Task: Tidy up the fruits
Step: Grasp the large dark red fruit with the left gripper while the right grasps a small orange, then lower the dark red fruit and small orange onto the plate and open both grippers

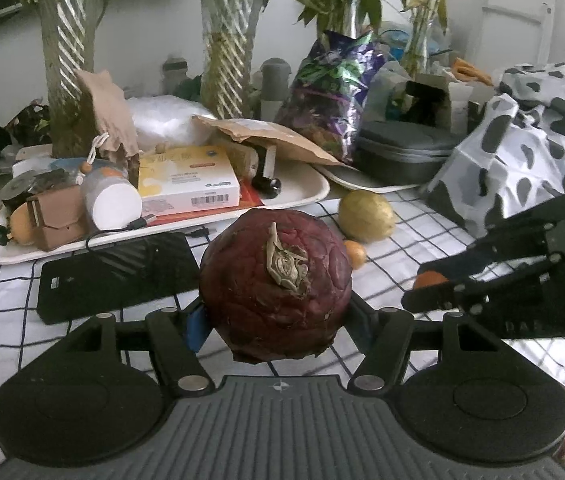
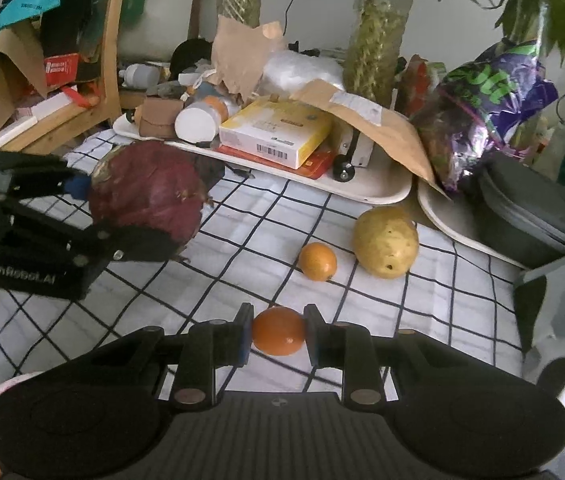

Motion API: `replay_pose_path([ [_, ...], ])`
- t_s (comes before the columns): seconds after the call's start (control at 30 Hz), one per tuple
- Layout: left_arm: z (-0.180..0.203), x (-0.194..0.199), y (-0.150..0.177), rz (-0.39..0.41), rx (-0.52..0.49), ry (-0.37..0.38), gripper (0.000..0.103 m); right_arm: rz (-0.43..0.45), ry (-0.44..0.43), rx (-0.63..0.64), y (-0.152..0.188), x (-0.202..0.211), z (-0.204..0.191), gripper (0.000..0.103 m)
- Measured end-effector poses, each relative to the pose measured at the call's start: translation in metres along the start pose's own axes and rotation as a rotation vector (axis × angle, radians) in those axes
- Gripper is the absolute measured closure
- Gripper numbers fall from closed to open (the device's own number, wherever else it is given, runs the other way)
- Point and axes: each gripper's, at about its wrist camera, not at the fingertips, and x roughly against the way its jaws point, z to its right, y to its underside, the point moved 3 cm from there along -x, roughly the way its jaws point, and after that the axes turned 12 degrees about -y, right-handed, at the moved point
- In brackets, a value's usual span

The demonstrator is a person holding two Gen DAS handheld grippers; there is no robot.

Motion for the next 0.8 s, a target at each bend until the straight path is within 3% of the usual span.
replay_pose_path([
  [0.8, 0.019, 0.093, 0.039, 0.035, 0.01, 0.042, 0.039, 0.088, 0.009, -0.053, 0.041, 0.082, -0.046, 0.075],
])
